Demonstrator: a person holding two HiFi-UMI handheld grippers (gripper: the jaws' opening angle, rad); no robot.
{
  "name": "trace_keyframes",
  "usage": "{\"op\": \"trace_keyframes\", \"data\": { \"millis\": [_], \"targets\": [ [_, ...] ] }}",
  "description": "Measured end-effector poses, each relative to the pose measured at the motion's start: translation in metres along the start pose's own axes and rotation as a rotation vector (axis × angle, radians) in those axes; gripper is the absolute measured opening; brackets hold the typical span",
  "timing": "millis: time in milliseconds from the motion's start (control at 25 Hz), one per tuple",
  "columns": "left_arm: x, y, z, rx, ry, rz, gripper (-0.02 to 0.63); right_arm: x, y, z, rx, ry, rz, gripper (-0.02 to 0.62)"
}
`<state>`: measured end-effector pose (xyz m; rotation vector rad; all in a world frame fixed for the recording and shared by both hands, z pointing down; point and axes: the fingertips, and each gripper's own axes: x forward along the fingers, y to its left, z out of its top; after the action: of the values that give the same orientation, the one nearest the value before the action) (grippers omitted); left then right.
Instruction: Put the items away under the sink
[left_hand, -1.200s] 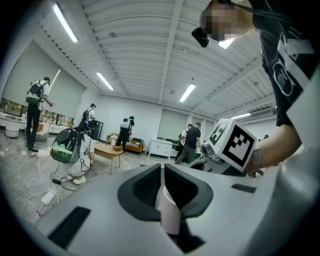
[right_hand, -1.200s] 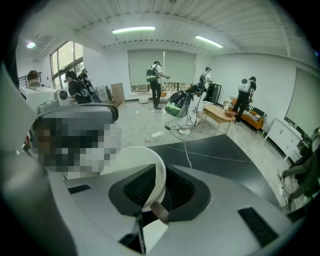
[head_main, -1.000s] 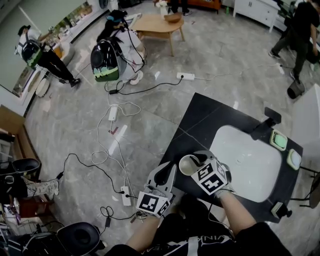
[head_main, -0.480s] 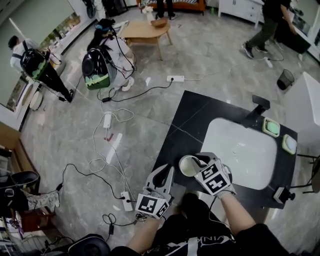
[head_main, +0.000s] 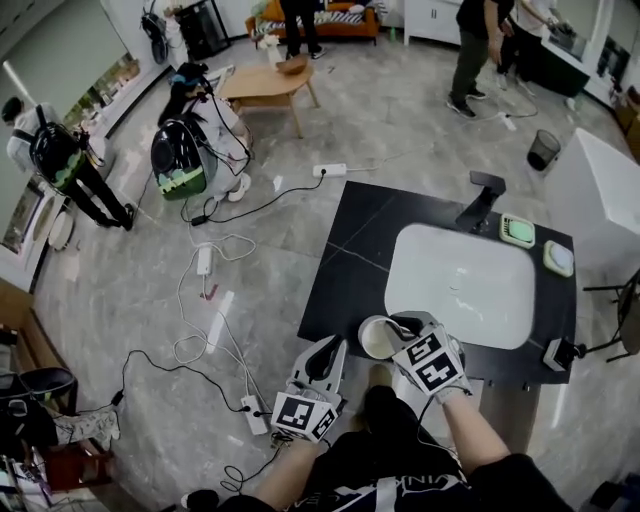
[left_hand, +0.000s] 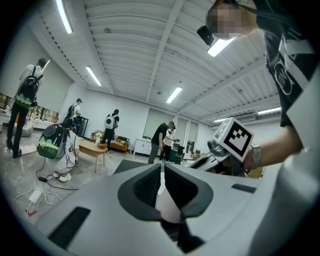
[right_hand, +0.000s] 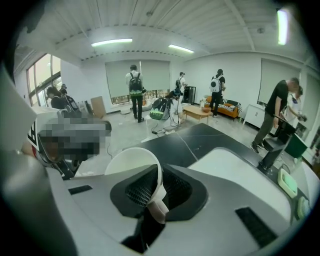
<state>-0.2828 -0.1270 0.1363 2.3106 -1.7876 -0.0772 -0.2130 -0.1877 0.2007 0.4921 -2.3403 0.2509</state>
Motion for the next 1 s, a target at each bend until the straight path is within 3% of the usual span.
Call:
{"op": "trace_keyframes", "data": {
  "millis": [320, 760, 1000],
  "targets": [
    [-0.034, -0.035, -0.015, 0.006, 0.007, -0.07, 0.012, -0.036, 0.031, -0.032, 0.067, -0.033, -0.063, 0.052],
    [-0.06, -0.103, -0.044, 0.018, 0.038, -0.226, 0.012, -0.09, 0.066, -0.094, 0.141, -0.045, -0.15, 0.052],
    [-0.071, -0.138, -0.052, 0.03, 0.058, -0.298, 0.012, -0.112, 0.081, -0.126, 0.176, -0.036, -0.157, 0.052]
  ]
}}
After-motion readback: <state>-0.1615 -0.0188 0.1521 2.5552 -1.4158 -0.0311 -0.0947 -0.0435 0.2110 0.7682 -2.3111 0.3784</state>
